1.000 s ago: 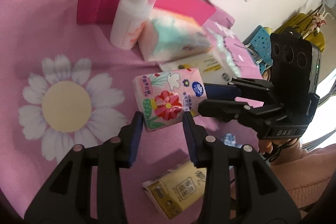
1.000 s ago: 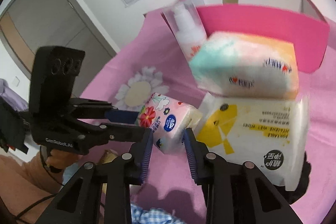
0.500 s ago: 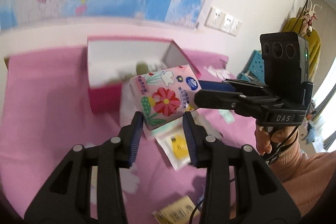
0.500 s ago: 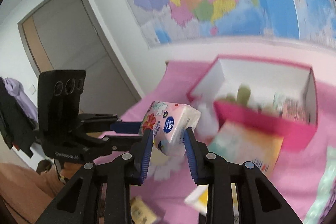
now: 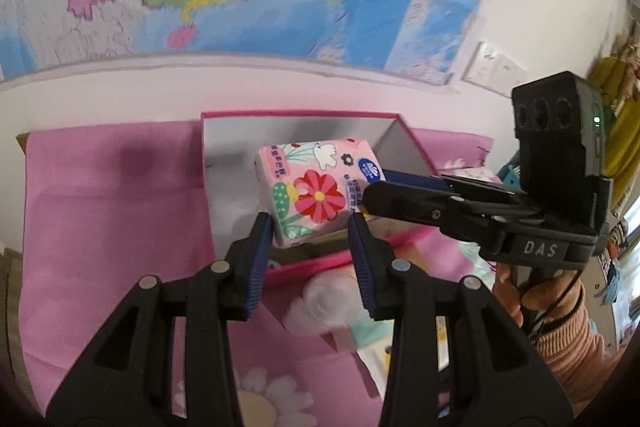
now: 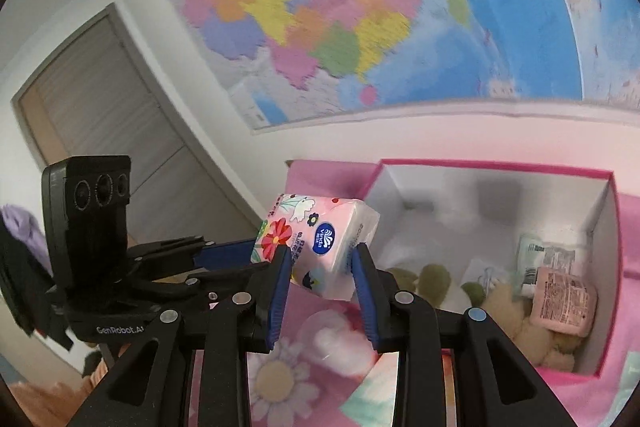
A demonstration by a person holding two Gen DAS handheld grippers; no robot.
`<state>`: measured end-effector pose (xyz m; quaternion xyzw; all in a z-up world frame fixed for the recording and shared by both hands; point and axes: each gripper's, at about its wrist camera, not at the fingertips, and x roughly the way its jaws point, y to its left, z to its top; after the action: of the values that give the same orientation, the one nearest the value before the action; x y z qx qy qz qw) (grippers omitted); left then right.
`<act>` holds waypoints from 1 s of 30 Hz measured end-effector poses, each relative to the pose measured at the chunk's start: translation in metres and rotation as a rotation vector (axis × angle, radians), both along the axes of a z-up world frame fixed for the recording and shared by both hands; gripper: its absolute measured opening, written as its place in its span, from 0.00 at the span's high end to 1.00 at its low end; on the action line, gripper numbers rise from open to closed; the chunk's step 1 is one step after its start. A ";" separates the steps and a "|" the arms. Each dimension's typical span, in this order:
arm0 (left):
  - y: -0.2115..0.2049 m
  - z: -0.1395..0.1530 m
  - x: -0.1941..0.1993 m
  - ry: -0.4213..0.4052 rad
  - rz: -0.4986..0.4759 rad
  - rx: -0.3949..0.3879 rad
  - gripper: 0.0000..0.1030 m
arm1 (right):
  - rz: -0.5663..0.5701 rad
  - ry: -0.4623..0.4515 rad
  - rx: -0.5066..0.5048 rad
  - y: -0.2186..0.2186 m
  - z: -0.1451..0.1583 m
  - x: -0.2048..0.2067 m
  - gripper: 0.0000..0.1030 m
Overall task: Organize soft objects
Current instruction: 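Carry the floral tissue pack into the pink box and release it, then grasp the yellow-duck wet-wipes pack with the right tool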
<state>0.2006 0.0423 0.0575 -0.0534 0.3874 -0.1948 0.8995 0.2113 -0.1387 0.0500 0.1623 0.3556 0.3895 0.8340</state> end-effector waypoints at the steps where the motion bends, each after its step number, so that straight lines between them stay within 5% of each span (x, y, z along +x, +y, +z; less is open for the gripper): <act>1: 0.000 -0.006 0.009 0.021 0.006 0.002 0.61 | -0.006 0.016 -0.004 0.001 -0.005 0.008 0.68; 9: 0.004 -0.036 0.048 0.113 0.055 -0.007 0.61 | -0.050 0.104 -0.048 0.011 -0.036 0.050 0.67; 16: 0.002 -0.043 0.051 0.099 0.127 0.048 0.61 | -0.088 0.123 -0.103 0.018 -0.050 0.062 0.54; 25: 0.026 -0.026 0.000 -0.021 0.138 -0.002 0.61 | -0.072 0.062 -0.055 -0.015 -0.031 0.016 0.53; 30: 0.034 -0.017 -0.049 -0.083 0.064 -0.061 0.59 | -0.062 0.007 -0.049 -0.042 -0.014 -0.025 0.47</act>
<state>0.1520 0.0759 0.0401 -0.0849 0.3418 -0.1798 0.9185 0.1863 -0.1805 0.0364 0.1541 0.3626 0.3542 0.8481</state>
